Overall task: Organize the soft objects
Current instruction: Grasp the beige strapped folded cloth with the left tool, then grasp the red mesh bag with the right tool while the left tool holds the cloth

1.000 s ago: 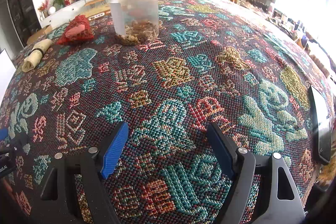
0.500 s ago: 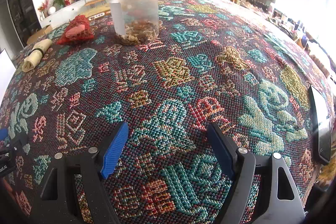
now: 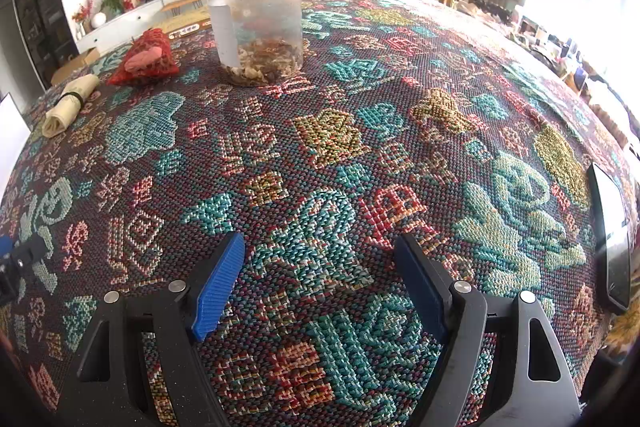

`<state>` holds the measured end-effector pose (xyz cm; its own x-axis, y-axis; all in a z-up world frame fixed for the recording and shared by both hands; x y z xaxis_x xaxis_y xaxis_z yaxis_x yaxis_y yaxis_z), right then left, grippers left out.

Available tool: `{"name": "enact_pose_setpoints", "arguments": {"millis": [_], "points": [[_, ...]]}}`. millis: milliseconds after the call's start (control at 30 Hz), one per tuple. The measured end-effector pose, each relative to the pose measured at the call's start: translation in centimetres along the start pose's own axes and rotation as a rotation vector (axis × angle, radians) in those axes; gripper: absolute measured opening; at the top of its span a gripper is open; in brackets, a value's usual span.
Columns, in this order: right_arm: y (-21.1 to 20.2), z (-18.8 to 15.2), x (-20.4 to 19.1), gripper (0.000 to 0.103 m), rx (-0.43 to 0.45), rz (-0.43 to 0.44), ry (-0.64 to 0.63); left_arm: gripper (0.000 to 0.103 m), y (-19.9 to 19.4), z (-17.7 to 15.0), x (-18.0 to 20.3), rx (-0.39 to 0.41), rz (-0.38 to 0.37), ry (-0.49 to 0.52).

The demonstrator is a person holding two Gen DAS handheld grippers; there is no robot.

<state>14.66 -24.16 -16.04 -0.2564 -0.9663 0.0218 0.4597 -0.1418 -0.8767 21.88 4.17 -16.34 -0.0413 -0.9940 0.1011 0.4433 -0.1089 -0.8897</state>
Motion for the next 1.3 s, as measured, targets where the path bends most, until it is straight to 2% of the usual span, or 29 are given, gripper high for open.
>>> {"name": "enact_pose_setpoints", "arguments": {"millis": [133, 333, 400, 500, 633, 667, 700, 833, 900, 1033, 1067, 1133, 1167, 1200, 1233, 1267, 1300], "points": [[0.0, 0.0, 0.0, 0.080, 0.000, 0.000, 0.000, 0.103, -0.2, 5.3, -2.7, 0.033, -0.041, -0.119], [0.0, 0.0, -0.1, 0.081, 0.000, 0.001, 0.000, 0.103, 3.8, 12.4, -2.8, -0.037, 0.013, -0.043], [0.0, 0.0, -0.1, 0.081, -0.001, 0.001, 0.000, 0.103, 5.2, 13.9, -3.0, -0.049, 0.023, -0.055], [0.0, 0.0, -0.2, 0.081, -0.001, 0.001, 0.000, 0.103, 7.4, 15.8, -4.3, -0.063, 0.036, -0.140], [0.0, 0.0, -0.2, 0.082, -0.001, 0.001, 0.000, 0.102, 9.6, 16.7, -5.3, -0.083, 0.009, -0.192], [0.0, 0.0, -0.2, 0.082, -0.001, 0.001, 0.000, 0.086, 9.2, 16.8, -5.2, -0.051, 0.012, -0.171], [0.0, 0.0, -0.2, 0.082, -0.001, 0.001, 0.000, 0.052, 8.8, 16.7, -4.8, -0.031, 0.008, -0.139], [0.0, 0.0, -0.2, 0.082, -0.001, 0.001, 0.001, 0.049, 5.9, 14.2, -4.2, -0.024, 0.013, -0.121], [0.0, 0.0, -0.2, 0.082, -0.001, 0.001, 0.000, 0.049, 3.4, 11.1, -3.4, -0.020, 0.004, -0.108], [0.0, 0.0, -0.2, 0.083, -0.001, 0.002, 0.001, 0.052, -0.2, 3.3, -2.0, -0.026, 0.034, -0.028], [0.0, 0.0, -0.2, 0.083, -0.001, 0.002, 0.000, 0.054, -0.4, 1.6, -1.6, -0.038, 0.041, -0.012], [0.0, 0.0, -0.2, 0.083, -0.001, 0.001, 0.000, 0.065, -0.2, -1.2, -1.3, -0.054, 0.051, 0.013], [0.0, 0.0, -0.2, 0.083, -0.001, 0.002, 0.000, 0.079, 0.2, -1.9, -1.3, -0.060, 0.065, 0.029], [0.0, 0.0, -0.2, 0.083, -0.001, 0.002, 0.000, 0.090, 0.4, -2.3, -1.2, -0.042, 0.091, 0.055], [0.0, 0.0, -0.2, 0.083, -0.001, 0.002, 0.000, 0.094, 0.2, -2.3, -1.3, -0.004, 0.123, 0.072], [0.0, 0.0, -0.2, 0.083, -0.001, 0.002, 0.000, 0.101, 0.3, -2.3, -1.4, 0.011, 0.146, 0.079], [0.0, 0.1, -0.2, 0.083, -0.001, 0.003, 0.000, 0.103, 0.4, -2.3, -1.7, 0.009, 0.146, 0.067]]}}
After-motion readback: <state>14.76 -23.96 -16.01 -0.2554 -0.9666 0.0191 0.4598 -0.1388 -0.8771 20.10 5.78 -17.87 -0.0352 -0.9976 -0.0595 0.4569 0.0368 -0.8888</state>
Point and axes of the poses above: each gripper's, at about its wrist camera, not at the fingertips, and y roughly the way its jaws point, x to its right, z to its top, the point moved 9 cm from there along y, roughly the way its jaws point, and after that the axes turned 9 degrees about -x, right-handed, at the moved point
